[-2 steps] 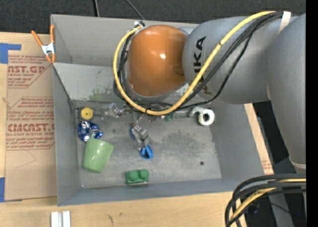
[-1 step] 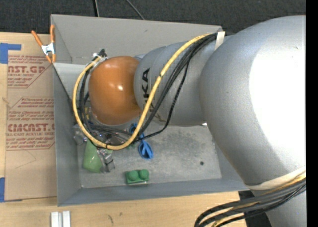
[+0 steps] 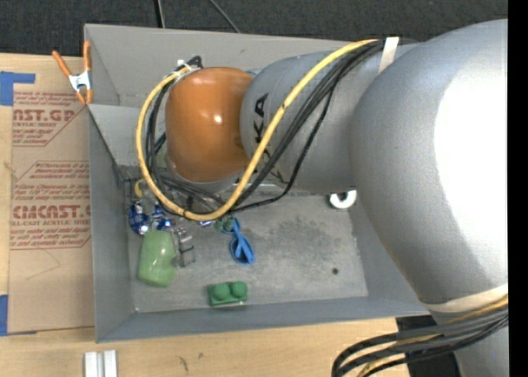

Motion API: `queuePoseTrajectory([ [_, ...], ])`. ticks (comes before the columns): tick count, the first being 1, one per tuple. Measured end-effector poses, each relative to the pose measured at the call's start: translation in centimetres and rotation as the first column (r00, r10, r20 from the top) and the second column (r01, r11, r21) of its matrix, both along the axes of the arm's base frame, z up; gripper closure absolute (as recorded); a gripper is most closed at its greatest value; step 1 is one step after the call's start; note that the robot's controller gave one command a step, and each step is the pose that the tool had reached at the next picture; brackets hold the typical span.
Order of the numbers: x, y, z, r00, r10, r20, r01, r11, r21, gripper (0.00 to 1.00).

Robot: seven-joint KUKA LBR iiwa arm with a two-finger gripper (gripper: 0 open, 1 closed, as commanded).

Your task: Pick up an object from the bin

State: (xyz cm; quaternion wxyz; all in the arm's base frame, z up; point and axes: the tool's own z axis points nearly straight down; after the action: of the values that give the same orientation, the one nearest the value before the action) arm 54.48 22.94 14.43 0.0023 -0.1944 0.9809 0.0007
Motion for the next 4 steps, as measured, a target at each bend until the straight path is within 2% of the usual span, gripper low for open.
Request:
queuePoseTrajectory([
  [1, -1.0, -0.4, -7.5, 0.99, 0.144, -0.002, -0.144, 0.99, -0.001, 0.0],
  [2, -1.0, -0.4, -7.4, 0.99, 0.143, -0.003, -0.143, 0.99, -0.001, 1.0],
  [3, -4.9, 0.5, -5.8, 0.993, 0.114, -0.006, -0.114, 0.993, -0.007, 1.0],
  [4, -6.2, 1.6, -0.3, 0.992, 0.123, 0.001, -0.123, 0.992, 0.0, 1.0],
])
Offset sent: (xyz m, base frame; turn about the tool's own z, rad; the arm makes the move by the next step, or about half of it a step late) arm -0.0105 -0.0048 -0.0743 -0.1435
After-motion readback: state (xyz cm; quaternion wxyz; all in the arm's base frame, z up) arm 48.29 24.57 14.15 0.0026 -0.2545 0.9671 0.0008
